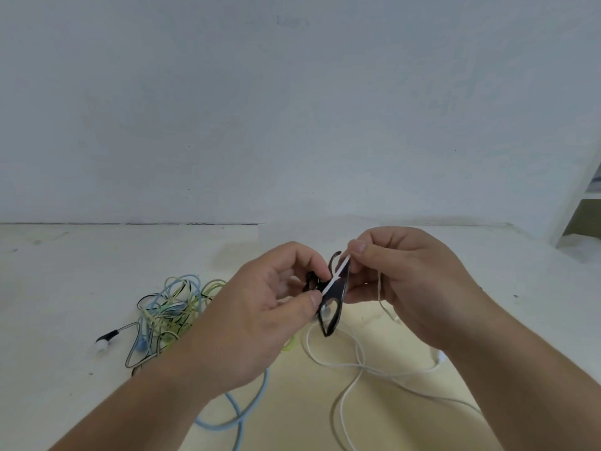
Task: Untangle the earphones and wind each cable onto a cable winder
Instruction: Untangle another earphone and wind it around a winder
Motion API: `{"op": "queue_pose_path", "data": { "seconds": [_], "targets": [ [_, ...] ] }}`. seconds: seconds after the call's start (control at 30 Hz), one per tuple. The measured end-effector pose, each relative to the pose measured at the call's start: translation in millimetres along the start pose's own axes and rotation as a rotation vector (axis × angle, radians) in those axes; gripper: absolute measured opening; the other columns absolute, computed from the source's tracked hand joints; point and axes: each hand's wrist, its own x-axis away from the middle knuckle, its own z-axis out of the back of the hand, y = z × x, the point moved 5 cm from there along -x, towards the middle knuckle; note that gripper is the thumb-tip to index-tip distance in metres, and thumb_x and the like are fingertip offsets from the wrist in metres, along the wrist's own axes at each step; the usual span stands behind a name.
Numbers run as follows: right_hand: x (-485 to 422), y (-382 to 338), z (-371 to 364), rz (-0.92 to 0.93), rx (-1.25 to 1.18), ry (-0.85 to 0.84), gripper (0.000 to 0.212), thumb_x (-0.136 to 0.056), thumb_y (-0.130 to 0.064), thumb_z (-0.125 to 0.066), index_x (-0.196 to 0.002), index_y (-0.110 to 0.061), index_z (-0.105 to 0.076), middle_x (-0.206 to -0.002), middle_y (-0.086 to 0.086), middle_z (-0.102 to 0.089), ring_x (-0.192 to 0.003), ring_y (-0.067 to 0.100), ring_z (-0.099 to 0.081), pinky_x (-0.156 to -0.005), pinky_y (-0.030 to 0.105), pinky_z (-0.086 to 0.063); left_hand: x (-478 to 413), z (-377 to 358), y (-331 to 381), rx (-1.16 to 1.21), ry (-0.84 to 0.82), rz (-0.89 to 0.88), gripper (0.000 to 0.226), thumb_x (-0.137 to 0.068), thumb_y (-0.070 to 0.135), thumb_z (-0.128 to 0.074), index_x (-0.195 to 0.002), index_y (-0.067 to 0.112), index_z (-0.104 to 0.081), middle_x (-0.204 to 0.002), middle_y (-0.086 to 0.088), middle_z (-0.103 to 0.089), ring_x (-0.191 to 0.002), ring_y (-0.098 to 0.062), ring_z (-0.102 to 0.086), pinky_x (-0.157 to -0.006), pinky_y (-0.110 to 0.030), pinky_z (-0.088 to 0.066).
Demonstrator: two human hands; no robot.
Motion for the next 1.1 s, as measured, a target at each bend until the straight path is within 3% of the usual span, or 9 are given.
{"op": "queue_pose_path", "data": {
  "seconds": [0.1,0.23,0.4,0.57,0.67,0.83,0.97,1.1],
  "targets": [
    [-0.5,-0.2,2.0,-0.005,0.001,0.004,0.028,-0.096,-0.009,-0.056,-0.069,-0.001,-0.059,-0.073,0.021,-0.065,-0.068,0.033,-0.063,-0.06,0.035,-0.056,0.8,-2.8,-0.8,0.005,0.007,-0.015,0.018,-0.081,0.015,-0.061,-0.09,0.031,-0.066,-0.088,0.006,-0.069,-0.086,-0.016,-0.063,-0.075,-0.026,-0.05],
    [-0.3,-0.7,4.2,-0.011,0.016,0.009,0.029,-0.096,-0.01,-0.056,-0.068,-0.002,-0.059,-0.07,0.017,-0.065,-0.067,0.032,-0.063,-0.059,0.034,-0.056,1.8,-7.4,-0.4,-0.01,0.04,-0.034,0.021,-0.08,0.014,-0.061,-0.09,0.031,-0.066,-0.085,0.009,-0.068,-0.085,-0.011,-0.064,-0.073,-0.02,-0.051],
    [2.1,-3.7,1.9,-0.003,0.017,-0.018,0.029,-0.097,-0.011,-0.055,-0.069,-0.002,-0.059,-0.073,0.017,-0.069,-0.063,0.03,-0.065,-0.061,0.036,-0.057,0.9,-8.4,-1.8,0.03,0.058,-0.024,0.033,-0.078,0.011,-0.063,-0.101,0.035,-0.064,-0.094,-0.003,-0.069,-0.09,-0.018,-0.067,-0.077,-0.024,-0.053],
    [1.8,-2.8,0.2,0.023,0.02,-0.035,0.029,-0.098,-0.012,-0.054,-0.071,-0.003,-0.059,-0.075,0.017,-0.07,-0.067,0.031,-0.066,-0.067,0.042,-0.058,1.3,-5.9,-3.3,0.069,0.058,0.015,0.025,-0.078,0.013,-0.06,-0.094,0.032,-0.065,-0.089,0.003,-0.067,-0.082,-0.021,-0.07,-0.074,-0.023,-0.051],
    [0.6,-1.7,1.1,0.055,0.043,-0.034,0.028,-0.098,-0.01,-0.053,-0.071,-0.003,-0.058,-0.074,0.014,-0.069,-0.064,0.023,-0.064,-0.058,0.03,-0.052,2.1,-9.3,-4.5,0.133,0.041,0.058,0.022,-0.08,0.012,-0.058,-0.094,0.028,-0.063,-0.093,-0.004,-0.066,-0.084,-0.027,-0.073,-0.076,-0.033,-0.058],
    [-1.4,0.4,1.8,0.048,-0.082,-0.043,0.029,-0.098,-0.005,-0.05,-0.07,0.0,-0.056,-0.072,0.017,-0.063,-0.054,0.018,-0.057,-0.052,0.023,-0.047,1.7,-8.2,-2.8,0.203,0.053,0.076,0.023,-0.081,0.014,-0.059,-0.096,0.029,-0.067,-0.094,-0.01,-0.065,-0.073,-0.017,-0.064,-0.068,-0.034,-0.058],
    [-4.2,3.6,1.4,0.037,-0.182,-0.094,0.026,-0.097,-0.009,-0.053,-0.072,-0.002,-0.056,-0.076,0.019,-0.062,-0.073,0.034,-0.053,-0.06,0.031,-0.05,2.2,-8.1,-2.9,0.394,0.002,0.132,0.024,-0.082,0.016,-0.062,-0.103,0.026,-0.07,-0.098,-0.014,-0.066,-0.079,-0.017,-0.063,-0.068,-0.031,-0.056],
    [-6.2,5.9,1.9,0.047,-0.22,-0.123,0.02,-0.091,-0.014,-0.056,-0.076,0.0,-0.057,-0.078,0.019,-0.063,-0.083,0.038,-0.049,-0.072,0.041,-0.047,2.7,-9.3,-4.7,0.584,-0.063,0.205,0.031,-0.08,0.014,-0.063,-0.109,0.023,-0.072,-0.094,-0.01,-0.066,-0.076,-0.016,-0.064,-0.068,-0.031,-0.056]
  ]
}}
